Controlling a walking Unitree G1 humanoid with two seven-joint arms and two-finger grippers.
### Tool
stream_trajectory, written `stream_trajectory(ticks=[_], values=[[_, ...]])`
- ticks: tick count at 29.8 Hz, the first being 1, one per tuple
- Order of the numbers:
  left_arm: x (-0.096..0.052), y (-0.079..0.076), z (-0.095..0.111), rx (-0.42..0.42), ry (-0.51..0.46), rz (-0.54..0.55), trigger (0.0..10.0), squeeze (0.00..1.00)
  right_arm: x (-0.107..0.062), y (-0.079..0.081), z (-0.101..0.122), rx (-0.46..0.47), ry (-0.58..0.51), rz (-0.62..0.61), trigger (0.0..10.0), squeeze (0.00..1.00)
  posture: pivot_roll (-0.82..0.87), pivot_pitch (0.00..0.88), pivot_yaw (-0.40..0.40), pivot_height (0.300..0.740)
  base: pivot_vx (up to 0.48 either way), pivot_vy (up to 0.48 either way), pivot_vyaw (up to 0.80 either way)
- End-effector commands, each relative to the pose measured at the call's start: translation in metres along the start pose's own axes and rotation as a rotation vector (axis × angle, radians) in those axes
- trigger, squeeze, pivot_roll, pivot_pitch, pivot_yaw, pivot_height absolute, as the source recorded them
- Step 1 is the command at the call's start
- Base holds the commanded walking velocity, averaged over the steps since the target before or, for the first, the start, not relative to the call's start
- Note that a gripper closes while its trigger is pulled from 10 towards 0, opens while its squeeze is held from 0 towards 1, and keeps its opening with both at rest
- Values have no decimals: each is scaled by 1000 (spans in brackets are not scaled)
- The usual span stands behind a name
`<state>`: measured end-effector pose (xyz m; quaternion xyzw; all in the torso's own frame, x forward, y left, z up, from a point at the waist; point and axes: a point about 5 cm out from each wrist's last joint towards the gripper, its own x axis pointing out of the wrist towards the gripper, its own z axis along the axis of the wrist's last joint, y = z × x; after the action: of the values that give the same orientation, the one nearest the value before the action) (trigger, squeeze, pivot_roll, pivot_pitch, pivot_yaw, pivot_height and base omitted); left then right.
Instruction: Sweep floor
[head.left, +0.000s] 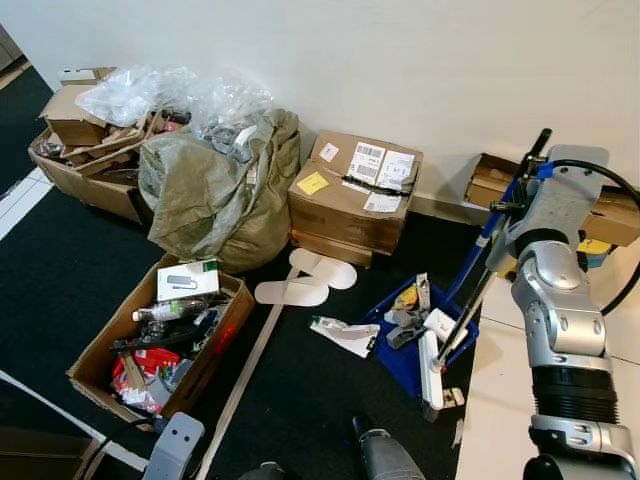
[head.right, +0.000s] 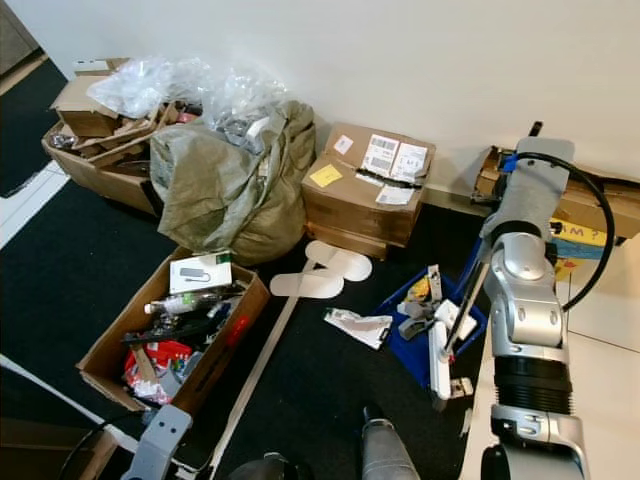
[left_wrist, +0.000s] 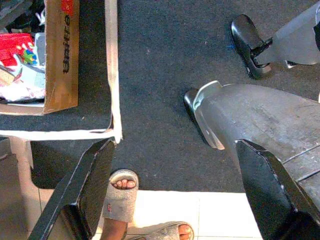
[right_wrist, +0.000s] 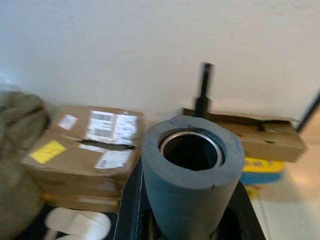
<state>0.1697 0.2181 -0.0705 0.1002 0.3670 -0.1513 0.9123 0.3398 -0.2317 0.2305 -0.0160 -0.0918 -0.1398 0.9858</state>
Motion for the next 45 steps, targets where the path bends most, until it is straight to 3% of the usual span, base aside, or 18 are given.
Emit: stream_trajectory(ticks=[1, 10, 14, 22, 25, 27, 29, 37, 40, 45], values=[[-6, -1, -15, -17, 62, 5, 10000, 0, 0, 10, 27, 84, -121, 67, 10000, 0, -16, 268, 110, 740, 0, 0, 0], [-5, -1, -15, -20, 64, 6, 10000, 0, 3, 7, 31, 55, -96, 77, 10000, 0, -20, 266, 110, 740, 0, 0, 0], [-5, -2, -16, -23, 72, 6, 10000, 0, 7, 3, 46, 26, -81, 78, 10000, 0, -25, 265, 111, 740, 0, 0, 0], [-6, -5, -20, -27, 87, 3, 10000, 0, 8, 11, 61, 42, -97, 121, 10000, 0, -24, 266, 107, 740, 0, 0, 0], [-8, -6, -24, -32, 94, 2, 10000, 0, 5, 42, 72, 257, -142, 292, 10000, 0, -18, 278, 104, 740, 0, 0, 0], [-8, -6, -24, -32, 94, 2, 10000, 0, 5, 42, 72, 257, -142, 292, 10000, 0, -18, 278, 104, 740, 0, 0, 0], [-10, -6, -26, -34, 97, 3, 10000, 0, 2, 57, 71, 341, -132, 355, 10000, 0, -9, 288, 102, 740, 0, 0, 0], [-13, -5, -30, -35, 102, 7, 10000, 0, -4, 87, 62, 417, -93, 429, 10000, 0, 3, 302, 102, 740, 0, 0, 0], [-16, -6, -34, -34, 108, 4, 10000, 0, -11, 109, 44, 498, -60, 457, 10000, 0, 15, 314, 100, 740, 0, 0, 0], [-18, -6, -37, -34, 109, 1, 10000, 0, -15, 119, 28, 522, -36, 436, 10000, 0, 35, 331, 103, 740, 0, 0, 0]])
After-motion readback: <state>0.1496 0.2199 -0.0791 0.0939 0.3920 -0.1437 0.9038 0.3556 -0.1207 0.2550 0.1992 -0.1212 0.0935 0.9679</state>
